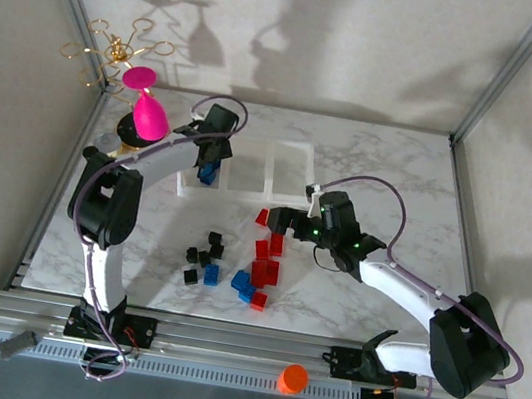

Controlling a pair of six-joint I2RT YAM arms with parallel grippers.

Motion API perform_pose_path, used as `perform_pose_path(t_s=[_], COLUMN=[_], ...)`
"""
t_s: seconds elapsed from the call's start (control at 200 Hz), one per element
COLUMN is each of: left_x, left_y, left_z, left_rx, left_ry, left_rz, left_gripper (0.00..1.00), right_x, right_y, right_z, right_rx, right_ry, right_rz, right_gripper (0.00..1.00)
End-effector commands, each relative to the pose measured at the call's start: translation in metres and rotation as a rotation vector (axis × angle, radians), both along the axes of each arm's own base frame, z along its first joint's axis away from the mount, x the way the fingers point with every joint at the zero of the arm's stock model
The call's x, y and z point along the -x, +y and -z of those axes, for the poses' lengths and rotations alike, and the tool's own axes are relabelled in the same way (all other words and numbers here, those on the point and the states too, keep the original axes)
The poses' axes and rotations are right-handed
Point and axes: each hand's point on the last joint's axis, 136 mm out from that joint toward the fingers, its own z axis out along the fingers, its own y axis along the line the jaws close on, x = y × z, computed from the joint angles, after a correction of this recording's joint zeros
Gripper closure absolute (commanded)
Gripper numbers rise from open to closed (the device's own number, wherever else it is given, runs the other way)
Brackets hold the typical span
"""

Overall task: Sort the legos into containers by color
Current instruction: Place the lego in the container, then pick up the lego from the middle-left of the table.

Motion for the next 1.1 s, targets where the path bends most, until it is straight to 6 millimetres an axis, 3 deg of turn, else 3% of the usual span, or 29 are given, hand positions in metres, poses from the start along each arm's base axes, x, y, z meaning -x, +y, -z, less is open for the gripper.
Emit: perform_pose_path(t_s=[0.0,0.205,0.426,0.796,1.096], left_x=[0.014,0.055,0.121,0.231,0.292], left_y=[0.000,-0.005,-0.031,-0.084,-0.119], left_z=[-0.040,-0.048,-0.046,-0.016,0.020], left_rx=[0.059,0.092,0.071,0.134,0.112], left_ry=[-0.060,-0.057,-0.028,0.095,0.221], left_rz=[0.015,0.052,0.142,0.305,0.470], left_gripper=[0.50,0.50,0.49,0.47,0.44], right_x=[-0.008,-0.008,0.009,0.055,0.072], right_y=[0.003,-0.002,-0.007,-0.008,-0.020], right_z=[-0.011,-0.010,0.014,0.046,0.061], right_rx=[0.005,0.081,0.136,0.220,0.226], right_ry=[-0.034,-0.042,0.028,0.153,0.206], right_rz=[-0.013,-0.052,-0.104,-0.178,-0.143], right_gripper=[0.01,0.01,0.01,0.01,0.01])
